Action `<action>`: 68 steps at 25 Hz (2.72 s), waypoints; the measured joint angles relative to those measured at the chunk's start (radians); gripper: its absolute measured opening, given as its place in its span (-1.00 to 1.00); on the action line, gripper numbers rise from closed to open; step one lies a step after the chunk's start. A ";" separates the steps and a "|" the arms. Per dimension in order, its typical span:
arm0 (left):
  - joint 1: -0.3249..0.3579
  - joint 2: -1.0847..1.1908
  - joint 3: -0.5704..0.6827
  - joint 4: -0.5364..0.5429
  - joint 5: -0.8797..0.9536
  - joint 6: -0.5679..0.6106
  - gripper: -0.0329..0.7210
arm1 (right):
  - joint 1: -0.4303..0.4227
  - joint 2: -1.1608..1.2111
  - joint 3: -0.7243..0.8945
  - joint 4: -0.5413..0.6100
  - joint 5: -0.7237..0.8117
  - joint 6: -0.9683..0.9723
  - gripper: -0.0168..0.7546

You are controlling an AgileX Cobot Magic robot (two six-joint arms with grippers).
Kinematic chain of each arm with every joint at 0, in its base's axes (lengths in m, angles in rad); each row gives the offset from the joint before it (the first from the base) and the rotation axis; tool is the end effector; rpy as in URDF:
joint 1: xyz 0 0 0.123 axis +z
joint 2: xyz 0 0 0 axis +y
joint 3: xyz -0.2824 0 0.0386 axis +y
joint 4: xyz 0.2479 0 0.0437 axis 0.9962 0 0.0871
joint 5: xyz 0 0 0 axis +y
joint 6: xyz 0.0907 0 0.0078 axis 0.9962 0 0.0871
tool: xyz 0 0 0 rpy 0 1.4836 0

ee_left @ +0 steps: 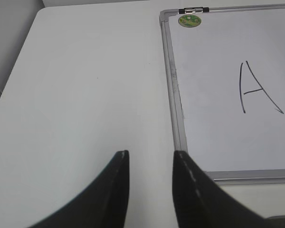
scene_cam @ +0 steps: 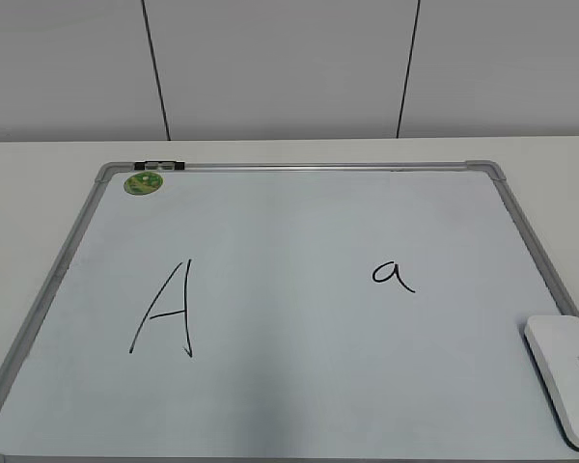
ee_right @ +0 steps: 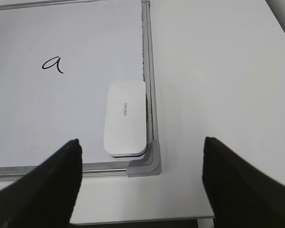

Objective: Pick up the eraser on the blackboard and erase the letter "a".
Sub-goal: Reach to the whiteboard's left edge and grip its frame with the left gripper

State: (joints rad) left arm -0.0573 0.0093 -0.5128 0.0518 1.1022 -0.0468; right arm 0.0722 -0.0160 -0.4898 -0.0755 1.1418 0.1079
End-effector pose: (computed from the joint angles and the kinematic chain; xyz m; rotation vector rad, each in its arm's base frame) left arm -0.0065 0.0046 0.2775 0.0071 2.0811 -0.0011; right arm -0.0094 -0.0069 0.2680 0.0453 2.1166 0.0158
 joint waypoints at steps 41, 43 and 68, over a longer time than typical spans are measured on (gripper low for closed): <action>0.000 0.894 -0.382 -0.007 -0.064 -0.002 -0.27 | 0.000 0.000 0.000 0.000 0.000 0.000 0.56; 0.000 1.002 -0.432 -0.025 -0.066 -0.002 -0.27 | 0.000 0.000 0.000 0.000 0.000 0.000 0.56; -0.039 1.768 -0.846 -0.070 -0.099 -0.002 -0.27 | 0.000 0.000 0.000 0.000 -0.002 0.000 0.56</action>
State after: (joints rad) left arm -0.0967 1.7777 -1.3591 -0.0179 1.0027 -0.0485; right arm 0.0722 -0.0160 -0.4898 -0.0755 1.1401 0.1079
